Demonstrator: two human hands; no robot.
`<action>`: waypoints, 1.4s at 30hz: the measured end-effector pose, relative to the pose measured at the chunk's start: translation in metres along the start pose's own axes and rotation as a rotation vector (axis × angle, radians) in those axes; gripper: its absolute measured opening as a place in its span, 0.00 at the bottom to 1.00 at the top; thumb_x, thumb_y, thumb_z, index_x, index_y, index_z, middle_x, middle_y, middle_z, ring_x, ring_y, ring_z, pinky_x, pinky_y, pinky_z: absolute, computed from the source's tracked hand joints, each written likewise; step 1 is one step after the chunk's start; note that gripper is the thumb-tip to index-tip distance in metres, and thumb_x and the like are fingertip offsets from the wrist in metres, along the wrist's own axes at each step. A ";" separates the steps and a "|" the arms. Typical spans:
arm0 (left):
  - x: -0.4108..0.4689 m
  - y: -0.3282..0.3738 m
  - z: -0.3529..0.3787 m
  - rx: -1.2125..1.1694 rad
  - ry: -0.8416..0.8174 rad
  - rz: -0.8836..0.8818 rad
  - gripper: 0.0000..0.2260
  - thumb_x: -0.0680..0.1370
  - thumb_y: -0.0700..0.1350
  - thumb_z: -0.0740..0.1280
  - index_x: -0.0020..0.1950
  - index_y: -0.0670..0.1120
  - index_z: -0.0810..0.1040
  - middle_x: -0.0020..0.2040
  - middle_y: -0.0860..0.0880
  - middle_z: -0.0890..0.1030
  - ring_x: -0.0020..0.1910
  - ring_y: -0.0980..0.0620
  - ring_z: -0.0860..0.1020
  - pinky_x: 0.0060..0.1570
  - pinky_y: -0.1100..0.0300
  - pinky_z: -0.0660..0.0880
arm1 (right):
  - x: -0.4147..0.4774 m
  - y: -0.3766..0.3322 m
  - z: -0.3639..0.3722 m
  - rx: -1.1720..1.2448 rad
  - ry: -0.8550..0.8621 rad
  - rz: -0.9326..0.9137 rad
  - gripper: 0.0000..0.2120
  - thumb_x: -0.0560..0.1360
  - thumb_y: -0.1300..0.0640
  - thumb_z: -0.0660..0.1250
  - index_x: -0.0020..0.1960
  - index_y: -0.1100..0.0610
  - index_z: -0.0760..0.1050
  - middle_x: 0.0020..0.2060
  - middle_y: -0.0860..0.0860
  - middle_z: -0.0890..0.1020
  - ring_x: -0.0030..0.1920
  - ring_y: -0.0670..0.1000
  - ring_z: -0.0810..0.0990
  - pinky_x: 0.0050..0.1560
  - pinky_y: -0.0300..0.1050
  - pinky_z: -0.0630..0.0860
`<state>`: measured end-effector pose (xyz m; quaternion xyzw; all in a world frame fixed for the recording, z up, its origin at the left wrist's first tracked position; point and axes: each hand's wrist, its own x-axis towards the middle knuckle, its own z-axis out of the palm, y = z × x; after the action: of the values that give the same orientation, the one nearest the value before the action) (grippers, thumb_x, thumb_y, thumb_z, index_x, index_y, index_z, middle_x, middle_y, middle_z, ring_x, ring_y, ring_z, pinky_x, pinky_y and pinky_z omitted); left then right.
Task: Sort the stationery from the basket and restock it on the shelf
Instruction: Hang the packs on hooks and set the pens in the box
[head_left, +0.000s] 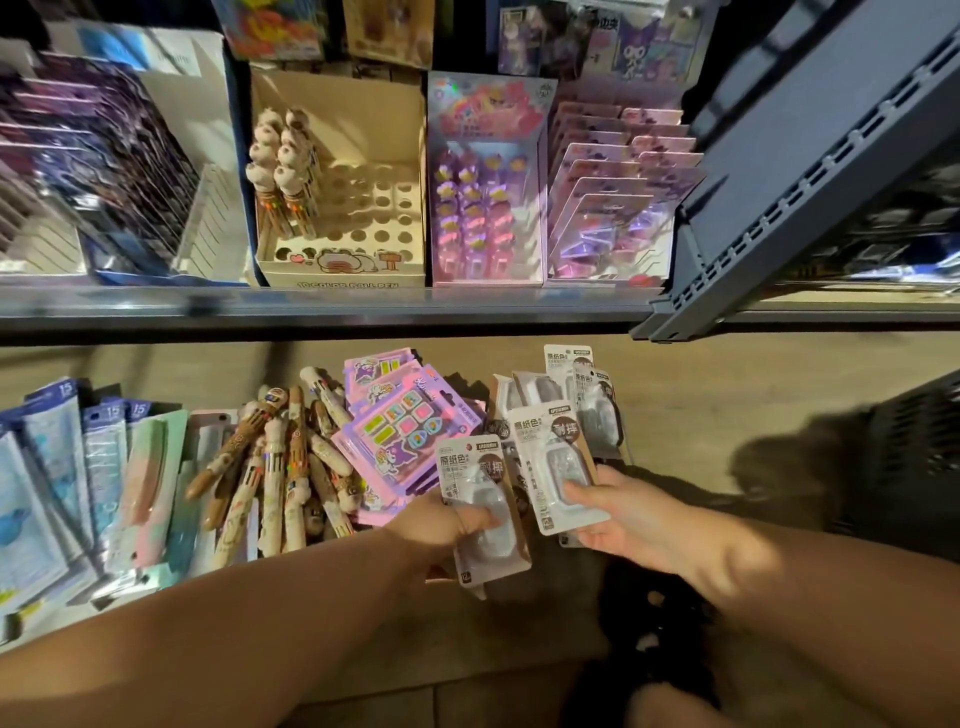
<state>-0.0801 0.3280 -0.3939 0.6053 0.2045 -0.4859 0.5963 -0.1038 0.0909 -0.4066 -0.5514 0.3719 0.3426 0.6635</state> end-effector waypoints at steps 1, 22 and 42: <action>-0.002 0.001 0.000 -0.029 -0.002 0.022 0.16 0.74 0.38 0.73 0.60 0.46 0.76 0.48 0.44 0.85 0.44 0.43 0.84 0.43 0.42 0.82 | -0.005 -0.004 -0.002 0.017 -0.015 -0.025 0.20 0.74 0.58 0.71 0.65 0.53 0.73 0.56 0.56 0.83 0.57 0.57 0.80 0.52 0.48 0.75; -0.007 0.054 -0.007 -0.041 0.021 0.418 0.25 0.71 0.58 0.75 0.58 0.41 0.79 0.41 0.44 0.85 0.34 0.48 0.80 0.33 0.60 0.73 | -0.012 -0.056 0.073 -0.257 -0.160 -0.326 0.24 0.81 0.50 0.59 0.73 0.33 0.57 0.71 0.46 0.70 0.68 0.52 0.72 0.67 0.61 0.71; 0.008 0.080 -0.053 -0.066 0.028 0.449 0.13 0.71 0.39 0.76 0.54 0.41 0.78 0.39 0.46 0.85 0.35 0.47 0.84 0.37 0.58 0.81 | 0.070 -0.068 0.047 -0.749 0.438 -0.069 0.25 0.81 0.57 0.59 0.75 0.54 0.55 0.58 0.57 0.72 0.34 0.47 0.70 0.29 0.39 0.65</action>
<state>0.0079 0.3575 -0.3681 0.6225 0.0886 -0.3258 0.7060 -0.0047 0.1300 -0.4298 -0.8260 0.3352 0.3063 0.3340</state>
